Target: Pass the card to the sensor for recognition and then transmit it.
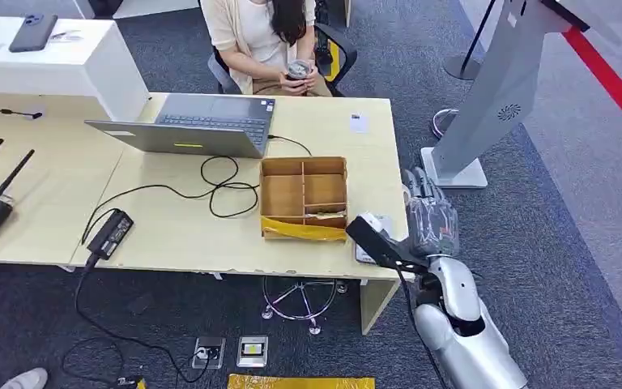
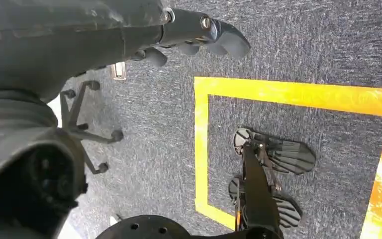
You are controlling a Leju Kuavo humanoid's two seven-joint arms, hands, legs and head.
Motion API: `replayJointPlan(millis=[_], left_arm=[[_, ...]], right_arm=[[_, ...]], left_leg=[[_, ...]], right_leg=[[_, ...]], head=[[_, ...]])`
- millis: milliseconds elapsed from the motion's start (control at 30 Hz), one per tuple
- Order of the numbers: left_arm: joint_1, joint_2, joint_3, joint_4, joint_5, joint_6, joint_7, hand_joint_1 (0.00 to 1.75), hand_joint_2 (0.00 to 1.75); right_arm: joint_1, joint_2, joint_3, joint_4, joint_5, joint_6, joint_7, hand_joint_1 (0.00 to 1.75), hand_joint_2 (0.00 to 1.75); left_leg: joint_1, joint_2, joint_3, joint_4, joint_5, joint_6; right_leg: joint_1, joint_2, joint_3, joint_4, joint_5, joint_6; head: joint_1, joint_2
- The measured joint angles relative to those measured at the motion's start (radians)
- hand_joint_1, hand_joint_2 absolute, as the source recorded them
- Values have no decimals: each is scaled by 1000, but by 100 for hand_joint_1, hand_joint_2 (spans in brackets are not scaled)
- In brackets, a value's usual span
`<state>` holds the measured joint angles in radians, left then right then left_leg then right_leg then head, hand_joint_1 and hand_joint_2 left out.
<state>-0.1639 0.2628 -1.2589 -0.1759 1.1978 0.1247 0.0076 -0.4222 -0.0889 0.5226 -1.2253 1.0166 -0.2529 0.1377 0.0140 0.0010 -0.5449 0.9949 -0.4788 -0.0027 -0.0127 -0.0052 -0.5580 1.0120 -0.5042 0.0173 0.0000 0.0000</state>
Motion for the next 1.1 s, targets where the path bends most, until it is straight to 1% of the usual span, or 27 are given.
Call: replayJointPlan(millis=[133,233,367,667,900,1100], left_arm=[[0,0,0,0,-2,-2,0,0,0],[-1,0,0,0,-8,-3,0,0,0],[-3,0,0,0,-15,-8,0,0,0],[-5,-1,-2,0,-21,-10,0,0,0],[-6,-3,-13,0,-22,-11,0,0,0],[-6,-3,-23,0,-26,-13,0,0,0]], right_arm=[[1,23,1,20,0,-5,-16,0,175],[-5,37,3,42,5,-22,-33,0,175],[-46,66,4,115,19,-63,-60,0,175],[-158,126,17,296,22,-122,-120,0,175],[-219,164,18,432,7,-145,-146,0,175],[-230,176,18,492,-3,-148,-156,0,175]], left_leg=[[0,0,0,0,0,0],[0,0,-1,0,0,0],[0,0,-1,0,0,0],[0,0,-1,0,0,0],[0,0,-1,0,0,0],[0,0,-1,0,0,0]], right_leg=[[0,0,0,0,0,0],[0,0,0,0,0,0],[0,0,0,0,0,0],[0,0,0,0,0,0],[0,0,0,0,0,0],[0,0,0,0,0,0]], head=[[0,0],[0,0],[0,0],[0,0],[0,0],[0,0]])
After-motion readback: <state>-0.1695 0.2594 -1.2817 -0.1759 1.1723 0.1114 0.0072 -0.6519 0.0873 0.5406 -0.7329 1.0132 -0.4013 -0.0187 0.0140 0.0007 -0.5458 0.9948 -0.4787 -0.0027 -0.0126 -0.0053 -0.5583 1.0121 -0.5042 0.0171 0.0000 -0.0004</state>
